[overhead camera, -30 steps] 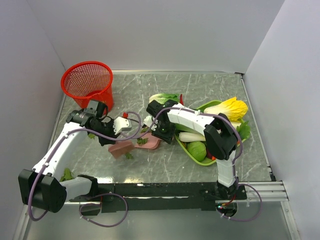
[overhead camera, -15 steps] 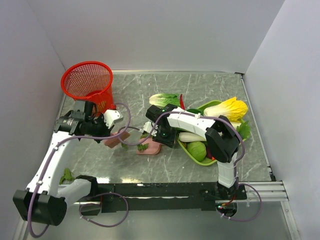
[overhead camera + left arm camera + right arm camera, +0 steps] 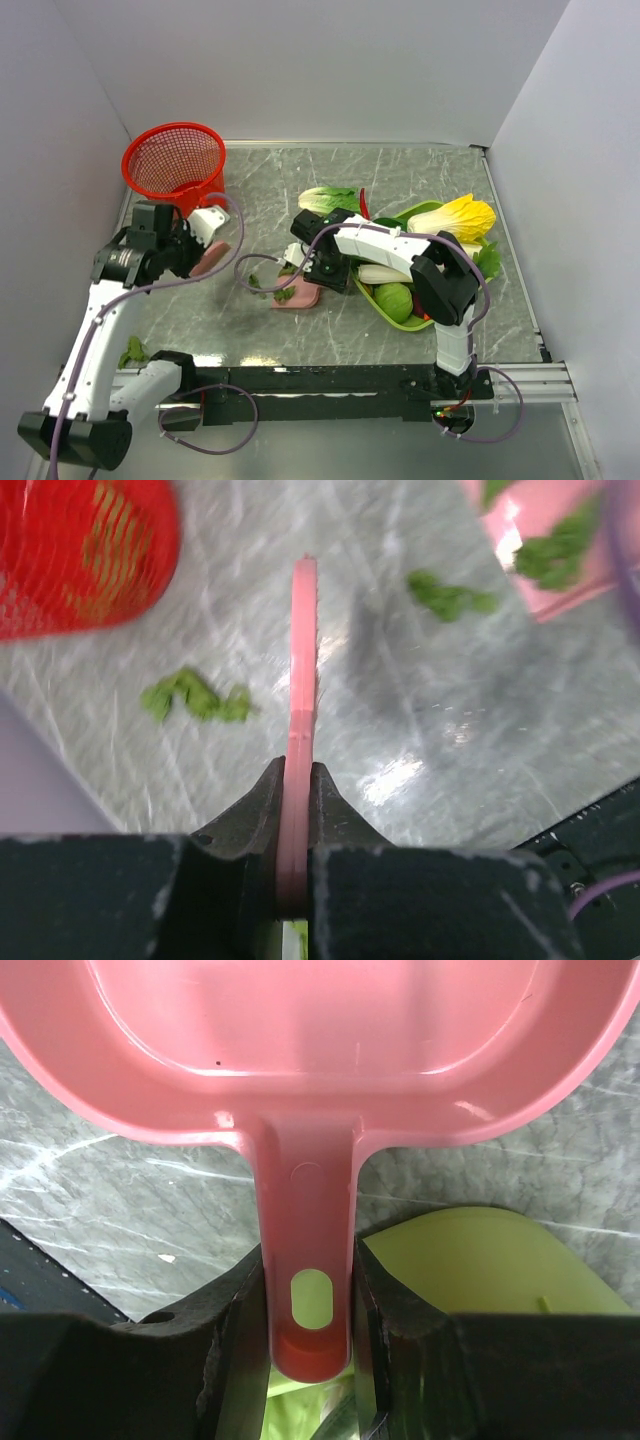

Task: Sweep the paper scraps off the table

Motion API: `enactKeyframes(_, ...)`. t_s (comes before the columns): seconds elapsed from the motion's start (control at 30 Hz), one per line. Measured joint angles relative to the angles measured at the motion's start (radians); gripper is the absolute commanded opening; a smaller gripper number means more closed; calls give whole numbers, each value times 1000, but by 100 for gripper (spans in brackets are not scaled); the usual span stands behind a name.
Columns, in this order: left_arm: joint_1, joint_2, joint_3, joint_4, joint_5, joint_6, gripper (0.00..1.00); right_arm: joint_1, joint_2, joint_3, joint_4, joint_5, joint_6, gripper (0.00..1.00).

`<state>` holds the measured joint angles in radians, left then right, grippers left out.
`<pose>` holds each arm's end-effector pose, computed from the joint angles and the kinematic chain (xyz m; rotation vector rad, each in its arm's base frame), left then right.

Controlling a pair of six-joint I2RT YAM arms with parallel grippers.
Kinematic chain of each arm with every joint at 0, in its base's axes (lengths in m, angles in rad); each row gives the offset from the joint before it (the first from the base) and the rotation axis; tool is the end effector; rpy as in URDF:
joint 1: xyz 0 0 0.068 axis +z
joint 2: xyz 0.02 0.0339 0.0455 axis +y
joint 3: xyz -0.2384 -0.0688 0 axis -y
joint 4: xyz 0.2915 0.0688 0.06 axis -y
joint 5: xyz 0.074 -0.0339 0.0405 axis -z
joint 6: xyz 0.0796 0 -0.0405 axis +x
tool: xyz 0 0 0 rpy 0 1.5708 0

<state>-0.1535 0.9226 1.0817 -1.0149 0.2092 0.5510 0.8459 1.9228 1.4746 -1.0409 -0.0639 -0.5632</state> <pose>0.2484 -0.0552 0.2943 0.9168 2.2212 -0.0700 0.2637 0.3054 0.1121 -1.9899 2.3346 0.1147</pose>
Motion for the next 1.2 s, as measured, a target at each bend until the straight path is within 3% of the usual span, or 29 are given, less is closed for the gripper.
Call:
enactKeyframes(0.2, 3, 153, 18, 8, -136, -145, 1, 5, 4, 19, 3, 0, 2, 0)
enactKeyframes(0.4, 5, 275, 17, 34, -109, -255, 1, 21, 30, 36, 7, -2, 13, 0)
enactKeyframes(0.83, 6, 584, 145, 104, 278, -416, 1, 34, 76, 85, 10, -11, 40, 0)
enactKeyframes(1.2, 29, 625, 290, 75, 346, -441, 1, 33, 72, 21, 133, -66, 78, 0)
